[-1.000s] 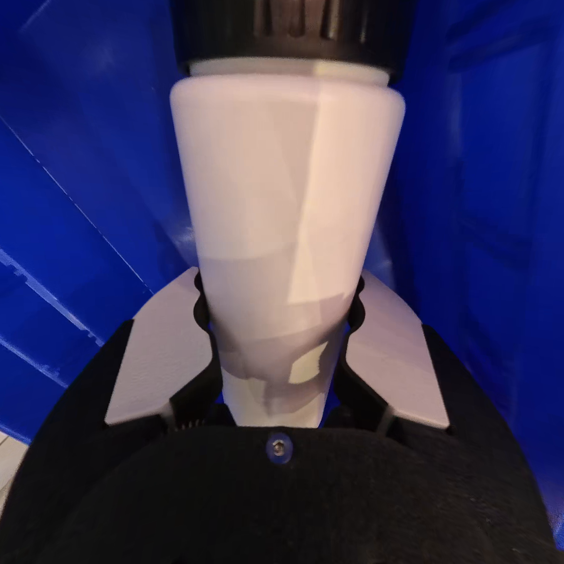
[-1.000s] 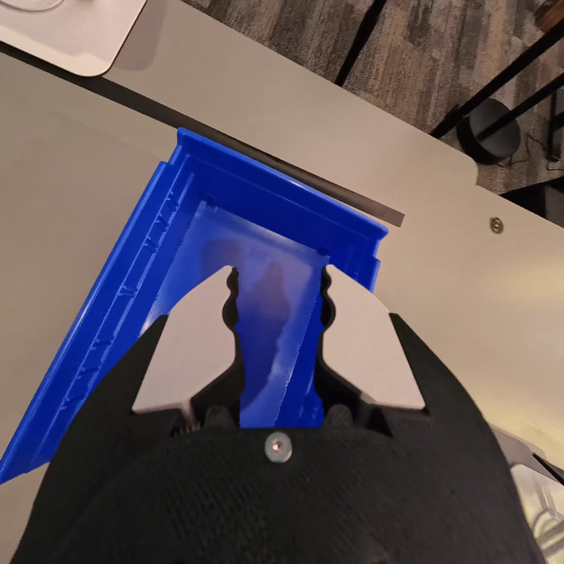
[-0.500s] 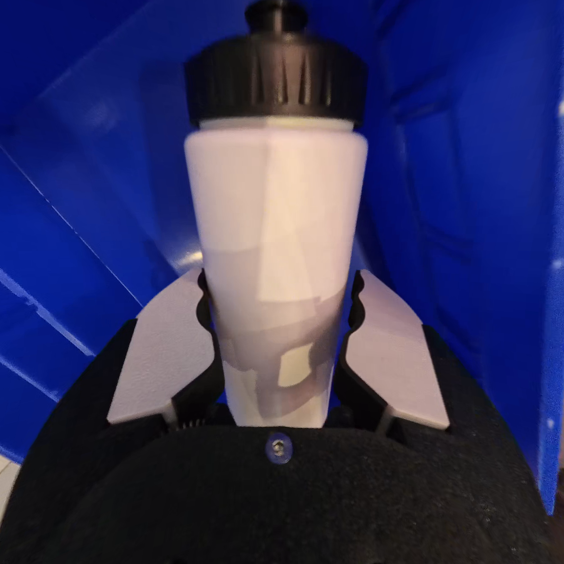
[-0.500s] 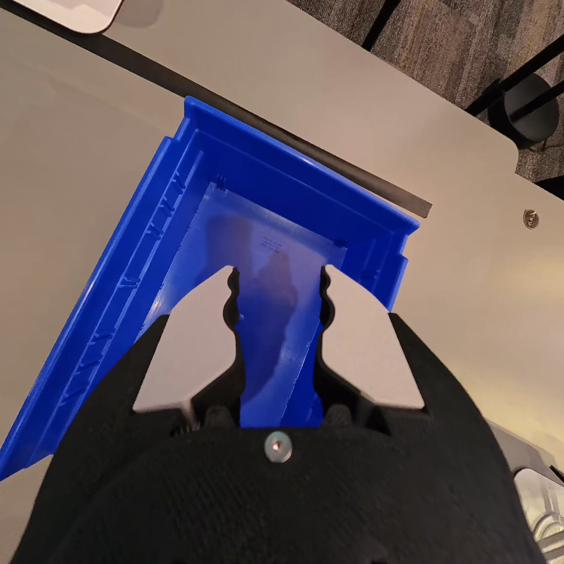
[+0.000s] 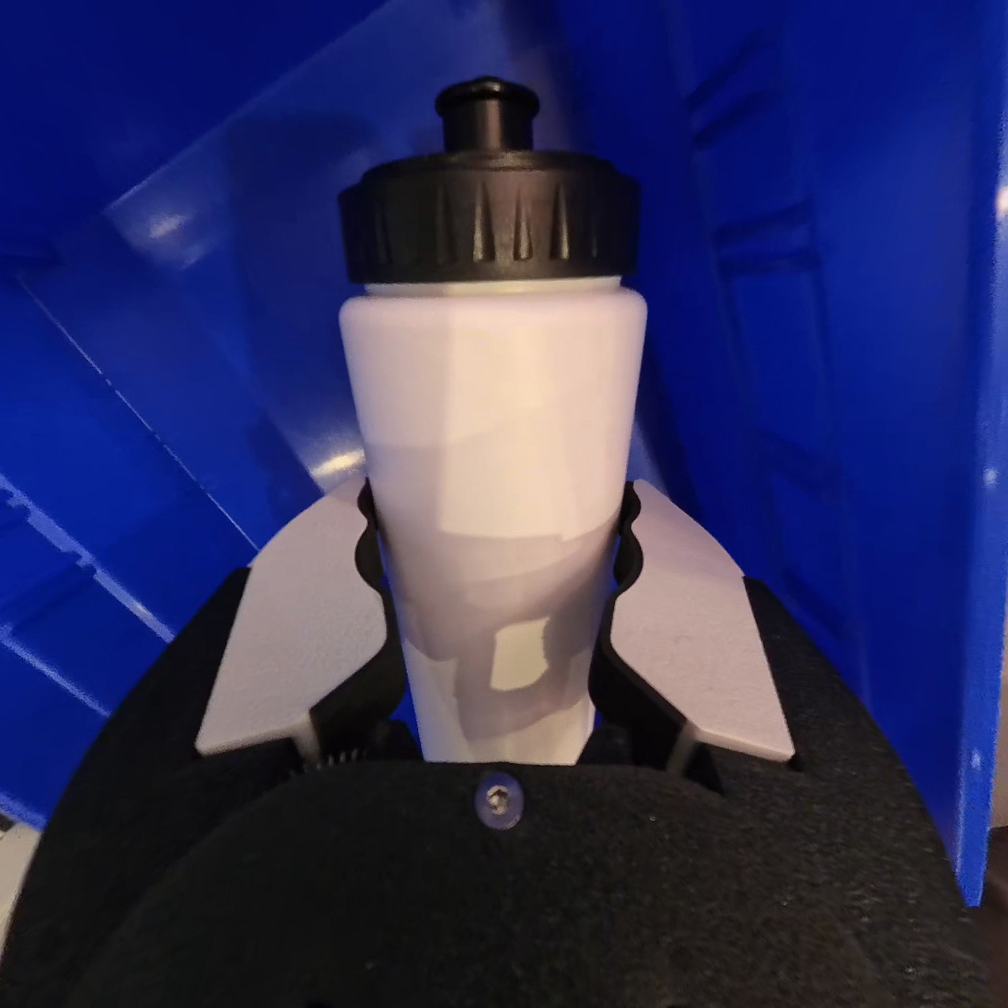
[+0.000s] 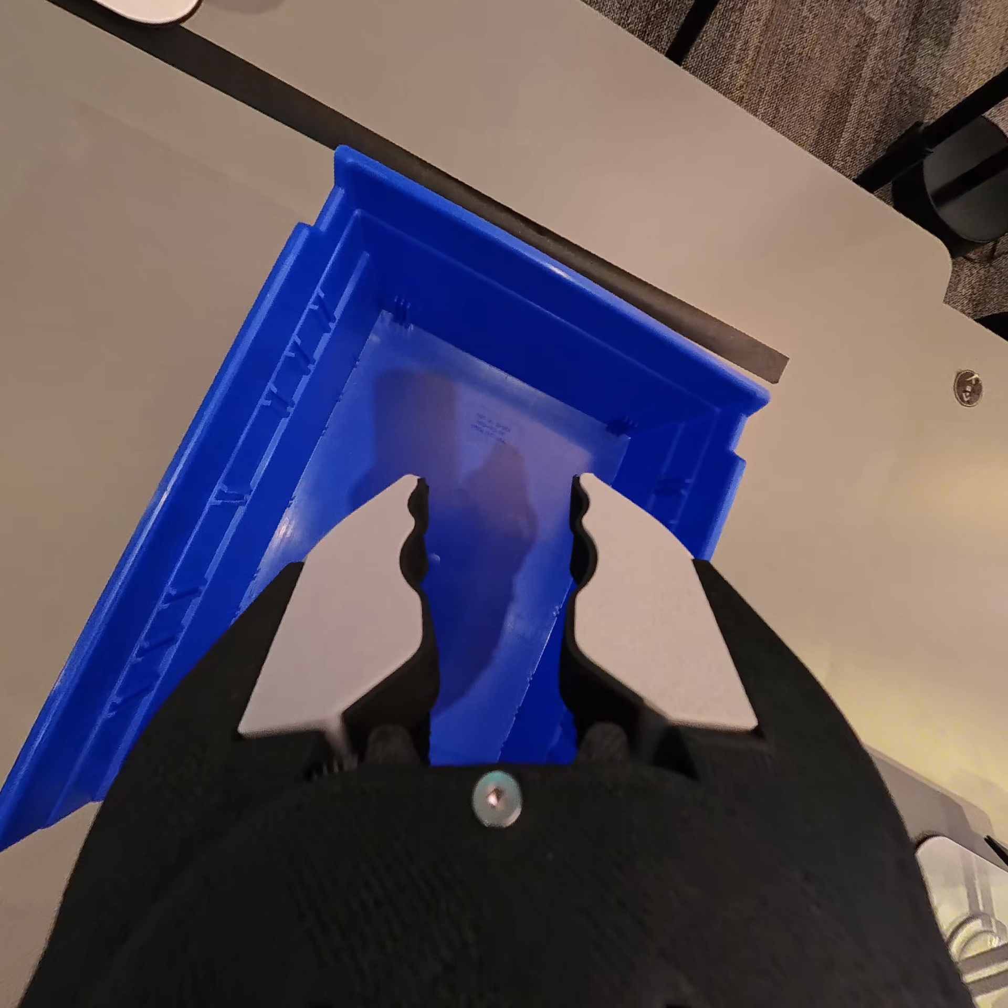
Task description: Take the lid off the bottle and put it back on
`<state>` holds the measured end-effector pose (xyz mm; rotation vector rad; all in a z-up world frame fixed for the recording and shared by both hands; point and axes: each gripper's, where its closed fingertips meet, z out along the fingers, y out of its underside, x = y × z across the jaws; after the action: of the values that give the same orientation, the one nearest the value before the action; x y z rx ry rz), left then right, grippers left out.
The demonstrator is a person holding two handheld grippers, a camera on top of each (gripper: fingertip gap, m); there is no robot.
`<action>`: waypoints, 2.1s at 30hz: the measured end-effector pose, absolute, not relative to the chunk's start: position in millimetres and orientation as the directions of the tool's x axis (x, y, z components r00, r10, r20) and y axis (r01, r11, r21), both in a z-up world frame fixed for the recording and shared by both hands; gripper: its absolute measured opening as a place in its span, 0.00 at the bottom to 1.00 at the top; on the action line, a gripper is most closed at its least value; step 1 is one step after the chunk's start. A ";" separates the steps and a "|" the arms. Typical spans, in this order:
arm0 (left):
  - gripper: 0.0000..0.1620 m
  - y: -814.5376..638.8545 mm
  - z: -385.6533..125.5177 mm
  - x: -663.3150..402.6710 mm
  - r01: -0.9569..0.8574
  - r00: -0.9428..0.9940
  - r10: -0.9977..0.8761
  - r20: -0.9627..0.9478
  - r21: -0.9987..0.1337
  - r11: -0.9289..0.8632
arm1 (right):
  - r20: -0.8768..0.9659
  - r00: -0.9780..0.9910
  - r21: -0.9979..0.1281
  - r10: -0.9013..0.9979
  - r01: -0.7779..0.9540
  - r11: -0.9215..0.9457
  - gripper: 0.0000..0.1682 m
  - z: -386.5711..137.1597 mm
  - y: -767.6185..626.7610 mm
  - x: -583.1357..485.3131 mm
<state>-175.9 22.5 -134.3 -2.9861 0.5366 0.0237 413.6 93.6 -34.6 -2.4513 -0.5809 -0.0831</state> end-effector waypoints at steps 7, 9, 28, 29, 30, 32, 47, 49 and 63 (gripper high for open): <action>0.52 26.2 -107.1 -184.8 -0.351 0.936 -0.334 -0.113 -0.190 -0.917 | 0.198 0.895 -0.540 0.399 0.440 -0.717 0.31 -38.3 94.1 411.5; 0.52 27.7 -95.7 -188.2 -0.341 0.939 -0.320 -0.125 -0.234 -0.910 | 0.196 0.894 -0.538 0.404 0.442 -0.717 0.31 -39.3 94.0 410.2; 0.52 -6.8 85.4 8.3 -0.211 0.606 -0.792 0.074 -0.945 -0.250 | 0.226 0.887 -0.807 0.404 0.402 -0.432 0.26 45.3 90.0 354.5; 0.52 -9.3 83.7 27.6 -0.169 0.559 -0.823 0.104 -0.957 -0.236 | 0.179 0.865 -0.864 0.468 0.366 -0.346 0.26 60.9 84.7 331.2; 0.52 -12.0 82.0 45.5 -0.118 0.514 -0.847 0.132 -0.968 -0.223 | 0.121 0.821 -0.913 0.558 0.312 -0.262 0.27 75.7 75.8 304.4; 0.52 -16.6 71.5 74.9 -0.063 0.446 -0.878 0.174 -0.972 -0.225 | 0.006 0.639 -0.981 0.769 0.152 -0.118 0.38 100.6 44.9 248.4; 0.52 -7.0 -15.8 138.8 -0.152 0.412 -0.906 0.099 -0.973 -0.175 | -0.165 0.178 -0.976 0.970 0.113 -0.186 0.47 33.3 -2.1 115.3; 0.52 -2.5 -21.4 137.5 -0.145 0.432 -0.897 0.092 -0.975 -0.170 | -0.112 0.204 -0.981 0.973 0.135 -0.141 0.47 27.1 0.9 113.1; 0.54 15.4 -30.5 139.4 -0.121 0.509 -0.860 -0.031 -0.992 -0.036 | 0.010 0.277 -0.986 0.961 0.164 -0.037 0.47 17.3 8.9 107.2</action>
<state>139.4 15.4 -30.5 -1.5082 0.8881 -0.7430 107.2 8.9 17.3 -1.4614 -1.1087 0.9230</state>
